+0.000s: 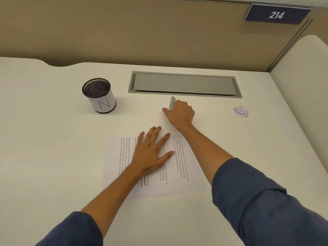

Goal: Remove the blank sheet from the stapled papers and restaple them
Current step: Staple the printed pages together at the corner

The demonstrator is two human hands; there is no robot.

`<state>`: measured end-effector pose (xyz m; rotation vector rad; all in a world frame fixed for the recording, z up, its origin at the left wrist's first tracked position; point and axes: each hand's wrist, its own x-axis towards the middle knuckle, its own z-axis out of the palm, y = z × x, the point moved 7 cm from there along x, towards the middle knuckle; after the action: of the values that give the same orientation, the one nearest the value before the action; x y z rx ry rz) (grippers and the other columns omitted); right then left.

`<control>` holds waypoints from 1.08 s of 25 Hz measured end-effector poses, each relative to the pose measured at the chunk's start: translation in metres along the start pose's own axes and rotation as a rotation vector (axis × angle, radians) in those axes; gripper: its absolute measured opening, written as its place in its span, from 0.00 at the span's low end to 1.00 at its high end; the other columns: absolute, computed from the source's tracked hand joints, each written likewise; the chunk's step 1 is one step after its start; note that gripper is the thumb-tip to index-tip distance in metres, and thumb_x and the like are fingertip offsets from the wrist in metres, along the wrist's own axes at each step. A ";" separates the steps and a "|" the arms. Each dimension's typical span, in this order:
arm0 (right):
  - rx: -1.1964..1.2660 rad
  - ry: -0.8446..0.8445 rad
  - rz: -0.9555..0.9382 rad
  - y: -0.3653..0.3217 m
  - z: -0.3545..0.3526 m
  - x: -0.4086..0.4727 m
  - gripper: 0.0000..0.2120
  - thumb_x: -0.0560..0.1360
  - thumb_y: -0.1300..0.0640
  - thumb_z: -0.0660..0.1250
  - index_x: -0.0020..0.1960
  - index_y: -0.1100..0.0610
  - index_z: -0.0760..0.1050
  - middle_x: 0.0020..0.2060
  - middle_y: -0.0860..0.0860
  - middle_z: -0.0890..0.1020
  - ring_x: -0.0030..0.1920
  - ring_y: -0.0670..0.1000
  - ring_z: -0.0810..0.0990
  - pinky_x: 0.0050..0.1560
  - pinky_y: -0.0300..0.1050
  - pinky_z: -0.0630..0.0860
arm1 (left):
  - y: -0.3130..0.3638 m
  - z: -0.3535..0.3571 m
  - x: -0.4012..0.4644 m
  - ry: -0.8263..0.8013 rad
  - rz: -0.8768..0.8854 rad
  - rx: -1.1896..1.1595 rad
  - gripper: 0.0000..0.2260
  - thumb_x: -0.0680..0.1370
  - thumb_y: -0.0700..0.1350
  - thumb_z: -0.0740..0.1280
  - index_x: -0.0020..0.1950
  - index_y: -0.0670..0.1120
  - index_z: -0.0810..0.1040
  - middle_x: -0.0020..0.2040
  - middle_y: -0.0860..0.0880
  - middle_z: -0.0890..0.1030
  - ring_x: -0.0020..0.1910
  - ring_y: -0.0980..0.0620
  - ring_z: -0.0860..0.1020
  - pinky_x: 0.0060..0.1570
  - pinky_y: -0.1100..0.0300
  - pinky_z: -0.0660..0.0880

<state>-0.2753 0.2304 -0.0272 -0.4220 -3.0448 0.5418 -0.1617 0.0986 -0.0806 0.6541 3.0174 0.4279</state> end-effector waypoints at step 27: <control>0.398 -0.087 -0.023 0.124 -0.021 -0.121 0.14 0.78 0.43 0.61 0.43 0.51 0.76 0.35 0.46 0.79 0.37 0.51 0.76 0.41 0.46 0.71 | 0.032 -0.007 -0.016 0.201 -0.073 0.002 0.30 0.77 0.63 0.53 0.72 0.45 0.70 0.73 0.46 0.70 0.74 0.44 0.65 0.71 0.42 0.62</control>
<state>-0.1255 0.3170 -0.0464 -0.3515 -2.9058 1.1593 -0.1353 0.1182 -0.0657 0.5290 3.2186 0.5170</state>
